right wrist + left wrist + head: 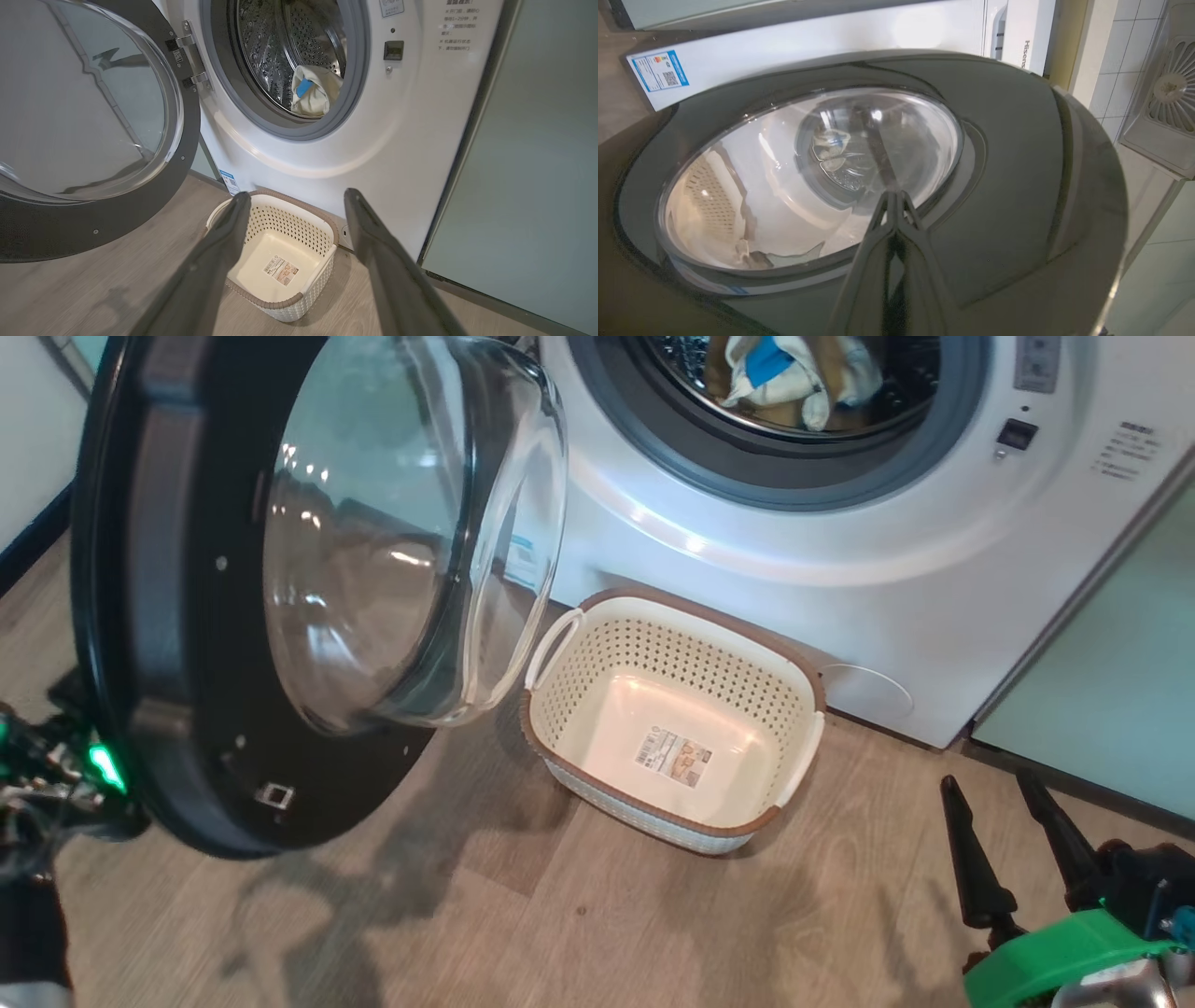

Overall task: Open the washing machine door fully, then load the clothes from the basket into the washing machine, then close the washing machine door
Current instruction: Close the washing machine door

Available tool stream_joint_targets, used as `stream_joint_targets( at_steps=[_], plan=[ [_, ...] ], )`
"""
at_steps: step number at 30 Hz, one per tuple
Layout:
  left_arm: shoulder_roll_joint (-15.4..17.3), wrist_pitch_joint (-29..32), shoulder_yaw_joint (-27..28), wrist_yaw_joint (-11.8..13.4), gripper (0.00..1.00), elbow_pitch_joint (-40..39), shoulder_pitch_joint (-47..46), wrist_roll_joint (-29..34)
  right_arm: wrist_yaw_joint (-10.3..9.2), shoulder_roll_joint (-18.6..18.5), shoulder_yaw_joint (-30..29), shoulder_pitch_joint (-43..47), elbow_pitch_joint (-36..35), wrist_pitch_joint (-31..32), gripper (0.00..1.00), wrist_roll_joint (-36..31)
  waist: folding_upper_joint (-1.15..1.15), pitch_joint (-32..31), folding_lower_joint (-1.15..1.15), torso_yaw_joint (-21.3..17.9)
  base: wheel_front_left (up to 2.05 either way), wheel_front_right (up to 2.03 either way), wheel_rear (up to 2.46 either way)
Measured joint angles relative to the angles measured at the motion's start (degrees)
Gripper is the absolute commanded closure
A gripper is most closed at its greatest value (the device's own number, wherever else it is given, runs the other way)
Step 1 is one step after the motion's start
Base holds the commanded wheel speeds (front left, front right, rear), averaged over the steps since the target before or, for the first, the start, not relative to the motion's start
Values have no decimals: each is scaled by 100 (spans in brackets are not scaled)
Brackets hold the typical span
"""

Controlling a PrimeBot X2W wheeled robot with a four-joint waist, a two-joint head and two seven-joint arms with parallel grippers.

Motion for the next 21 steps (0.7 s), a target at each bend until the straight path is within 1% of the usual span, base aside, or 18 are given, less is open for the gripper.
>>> stream_joint_targets(
  at_steps=[6, 13, 18, 21],
  plan=[
    [-201, 193, -80, 15, 100, -455, 266, -142, 0, 21, -23, -6, 2, -59, 0, -1, 0, -3, 0, -177, 0, 0, 0],
    [-435, 343, -126, 160, 100, -1121, 641, -277, 0, 55, -71, -127, 1, -169, 0, -2, 0, 16, 0, -470, 0, 0, 0],
    [-697, 359, -242, 259, 100, -1516, 708, -350, 0, 141, -54, -128, 44, -238, 0, -2, 0, 4, 0, -741, 0, 0, 0],
    [-768, 409, -307, 302, 100, -1716, 767, -353, 0, 180, -37, -129, 67, -255, 0, -1, 0, -1, 0, -915, 0, 0, 0]
  ],
)
